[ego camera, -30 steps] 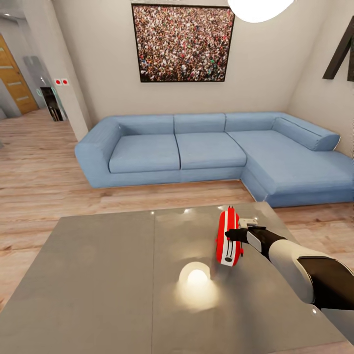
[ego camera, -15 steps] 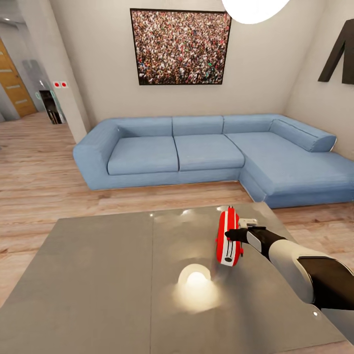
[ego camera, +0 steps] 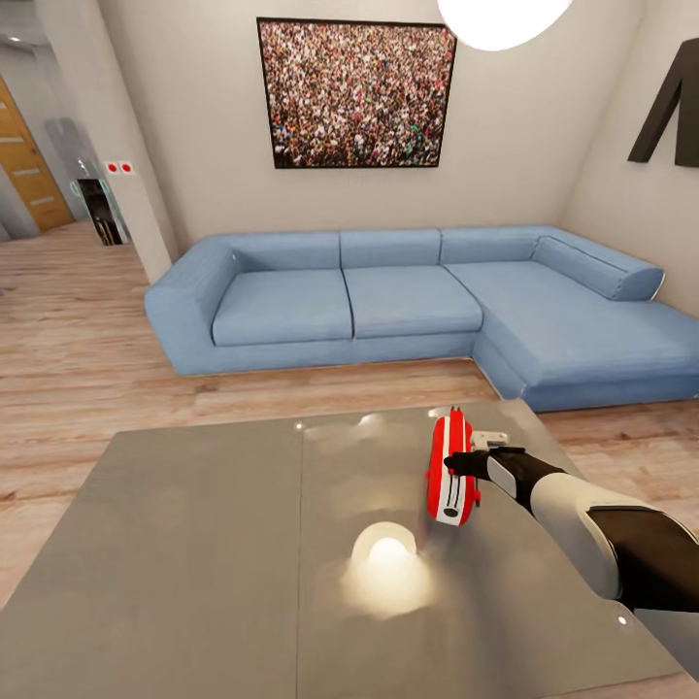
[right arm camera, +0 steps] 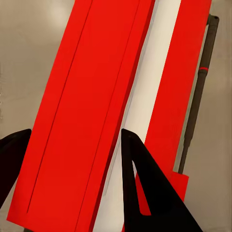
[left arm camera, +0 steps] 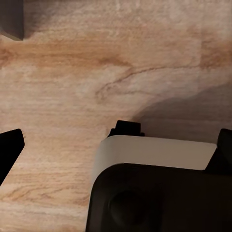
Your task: Turn on the radio receiver that's on the table in the living room.
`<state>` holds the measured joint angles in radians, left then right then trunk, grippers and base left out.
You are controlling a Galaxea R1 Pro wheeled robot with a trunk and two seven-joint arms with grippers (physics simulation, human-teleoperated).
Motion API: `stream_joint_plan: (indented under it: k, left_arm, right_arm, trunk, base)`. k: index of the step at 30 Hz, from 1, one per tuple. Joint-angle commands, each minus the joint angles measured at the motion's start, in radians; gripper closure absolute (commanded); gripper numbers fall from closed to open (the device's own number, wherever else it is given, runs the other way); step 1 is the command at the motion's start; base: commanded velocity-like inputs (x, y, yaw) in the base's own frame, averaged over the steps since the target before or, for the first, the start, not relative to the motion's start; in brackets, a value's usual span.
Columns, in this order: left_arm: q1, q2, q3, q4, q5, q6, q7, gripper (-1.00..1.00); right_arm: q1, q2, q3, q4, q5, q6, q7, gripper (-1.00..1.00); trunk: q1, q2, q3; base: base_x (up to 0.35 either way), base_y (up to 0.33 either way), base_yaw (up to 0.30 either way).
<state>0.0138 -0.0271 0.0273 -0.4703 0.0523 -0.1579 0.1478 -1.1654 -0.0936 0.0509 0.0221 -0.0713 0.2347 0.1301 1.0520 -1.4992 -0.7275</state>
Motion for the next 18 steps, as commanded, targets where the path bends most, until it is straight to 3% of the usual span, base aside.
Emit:
stream_joint_plan:
  k: [1, 18]
  left_arm:
    - [0.000, 0.000, 0.000, 0.000, 0.000, 0.000, 0.000, -1.00]
    - [0.000, 0.000, 0.002, 0.000, 0.000, 0.000, 0.004, -1.00]
  right_arm:
    - [0.000, 0.000, -0.002, -0.001, -0.001, 0.000, 0.000, 1.00]
    - [0.000, 0.000, -0.002, -0.001, -0.001, 0.001, -0.001, 1.00]
  trunk:
    - [-0.004, 0.007, 0.003]
    - [-0.069, 0.126, 0.057]
  base:
    - [0.000, 0.000, 0.000]
    - [0.000, 0.000, 0.000]
